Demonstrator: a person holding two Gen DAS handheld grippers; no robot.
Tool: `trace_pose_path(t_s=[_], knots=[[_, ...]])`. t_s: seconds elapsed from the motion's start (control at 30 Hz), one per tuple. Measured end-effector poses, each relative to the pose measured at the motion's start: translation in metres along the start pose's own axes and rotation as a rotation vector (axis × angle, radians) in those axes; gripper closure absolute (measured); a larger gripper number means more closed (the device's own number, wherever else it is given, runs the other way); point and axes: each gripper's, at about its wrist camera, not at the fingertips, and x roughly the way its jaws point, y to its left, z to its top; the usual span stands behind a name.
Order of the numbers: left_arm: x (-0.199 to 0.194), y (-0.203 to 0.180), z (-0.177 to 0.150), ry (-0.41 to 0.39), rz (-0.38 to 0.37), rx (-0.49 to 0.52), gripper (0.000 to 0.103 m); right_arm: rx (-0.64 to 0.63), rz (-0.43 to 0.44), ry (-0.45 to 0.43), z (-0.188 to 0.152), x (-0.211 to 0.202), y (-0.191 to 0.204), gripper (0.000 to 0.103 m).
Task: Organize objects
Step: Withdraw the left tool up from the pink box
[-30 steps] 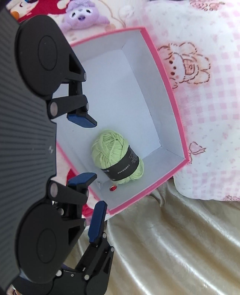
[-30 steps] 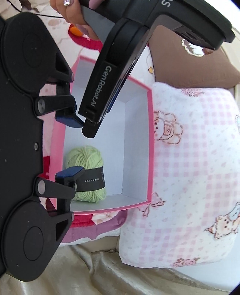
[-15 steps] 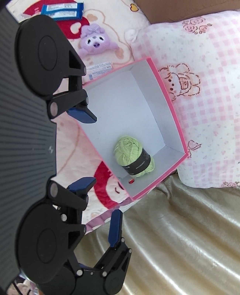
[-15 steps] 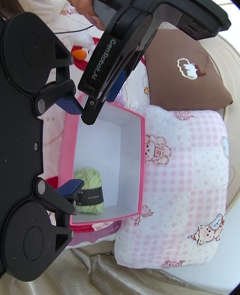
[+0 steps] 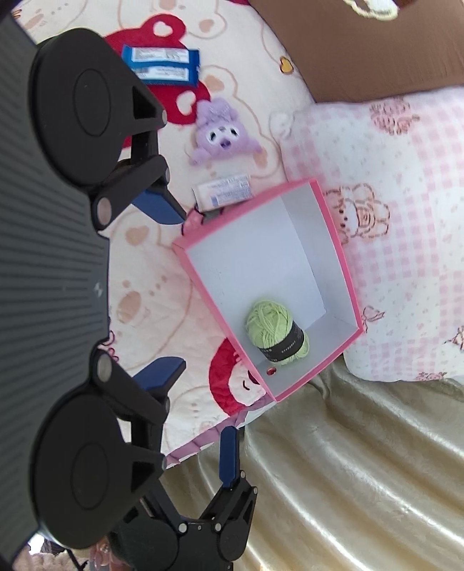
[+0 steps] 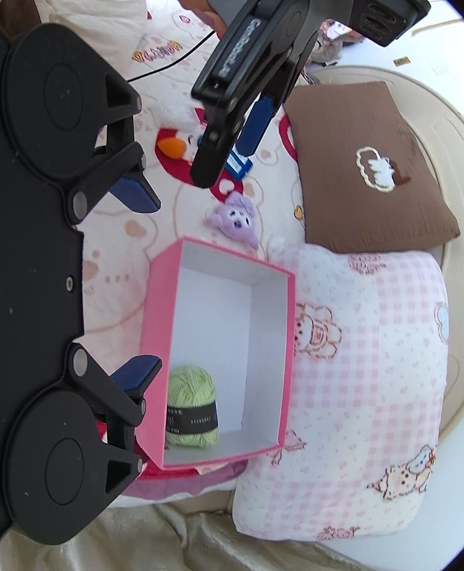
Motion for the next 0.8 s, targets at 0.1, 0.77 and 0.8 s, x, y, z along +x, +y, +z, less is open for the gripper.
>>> trace_pose_path(t_s=[0.1, 0.77, 0.8], knots=[[-0.014, 0.007, -0.011, -0.007, 0.006, 0.003, 0.019, -0.006, 0.022, 0.006, 0.001, -0.002, 0.01, 0.013], [-0.058, 0.069, -0.074, 0.006, 0.061, -0.045, 0.012, -0.132, 0.131, 0.053, 0.006, -0.002, 0.091, 0.013], [-0.057, 0.073, -0.078, 0.01, 0.061, -0.054, 0.012, -0.139, 0.14, 0.059, 0.005, 0.001, 0.095, 0.013]])
